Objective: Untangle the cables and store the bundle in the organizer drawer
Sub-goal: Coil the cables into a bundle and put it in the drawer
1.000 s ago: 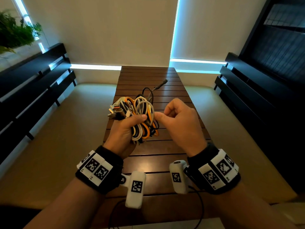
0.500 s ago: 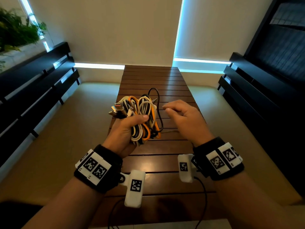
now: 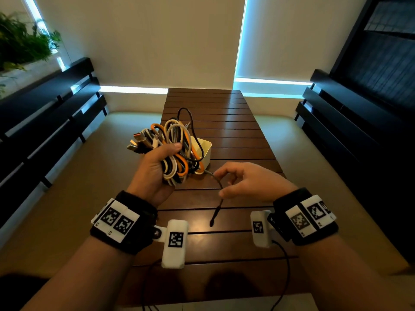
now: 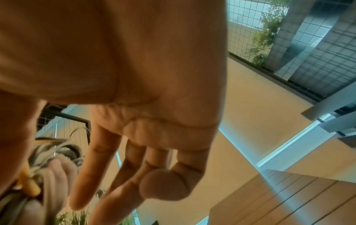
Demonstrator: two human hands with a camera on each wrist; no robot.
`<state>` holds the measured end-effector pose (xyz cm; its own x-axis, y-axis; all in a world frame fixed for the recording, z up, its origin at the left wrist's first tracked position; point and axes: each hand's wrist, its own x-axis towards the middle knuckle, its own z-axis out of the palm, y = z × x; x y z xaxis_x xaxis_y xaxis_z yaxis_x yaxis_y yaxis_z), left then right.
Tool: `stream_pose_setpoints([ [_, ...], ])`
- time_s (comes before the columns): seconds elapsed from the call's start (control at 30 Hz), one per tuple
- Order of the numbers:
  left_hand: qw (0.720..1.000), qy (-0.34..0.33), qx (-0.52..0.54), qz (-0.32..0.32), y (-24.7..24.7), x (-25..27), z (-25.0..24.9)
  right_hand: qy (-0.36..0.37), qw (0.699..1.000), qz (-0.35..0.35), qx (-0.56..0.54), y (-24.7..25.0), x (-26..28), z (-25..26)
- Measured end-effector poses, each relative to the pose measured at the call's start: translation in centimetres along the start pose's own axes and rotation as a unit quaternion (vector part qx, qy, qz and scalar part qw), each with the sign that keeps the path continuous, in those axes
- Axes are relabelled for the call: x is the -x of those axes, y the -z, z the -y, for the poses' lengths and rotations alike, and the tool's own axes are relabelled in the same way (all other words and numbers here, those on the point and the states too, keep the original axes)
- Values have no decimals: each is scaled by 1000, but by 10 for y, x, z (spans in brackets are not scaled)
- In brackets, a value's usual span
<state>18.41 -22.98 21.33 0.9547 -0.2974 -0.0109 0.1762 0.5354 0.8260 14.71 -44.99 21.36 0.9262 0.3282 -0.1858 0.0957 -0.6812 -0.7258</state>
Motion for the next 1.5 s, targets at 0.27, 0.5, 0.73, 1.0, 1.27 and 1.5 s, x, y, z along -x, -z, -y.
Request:
stream_pose_setpoints([
  [0.27,1000,-4,-3,-1,4,5,-1,-14,996,-84,-41,-5,0,-9],
  [0.5,998,15,-55,-7,0,13,12,24,956,-240,-169,16,5,2],
  [0.73,991,17,-129,17,-14,19,23,56,921,-299,-241,3,2,23],
  [1.0,992,16,-125,11,-18,23,25,58,822,-261,-502,7,7,37],
  [1.27,994,4,-100,40,-21,21,30,8,896,-354,-268,-8,1,32],
  [1.5,993,1,-109,39,-18,19,30,-4,898,-374,-234,-6,4,30],
])
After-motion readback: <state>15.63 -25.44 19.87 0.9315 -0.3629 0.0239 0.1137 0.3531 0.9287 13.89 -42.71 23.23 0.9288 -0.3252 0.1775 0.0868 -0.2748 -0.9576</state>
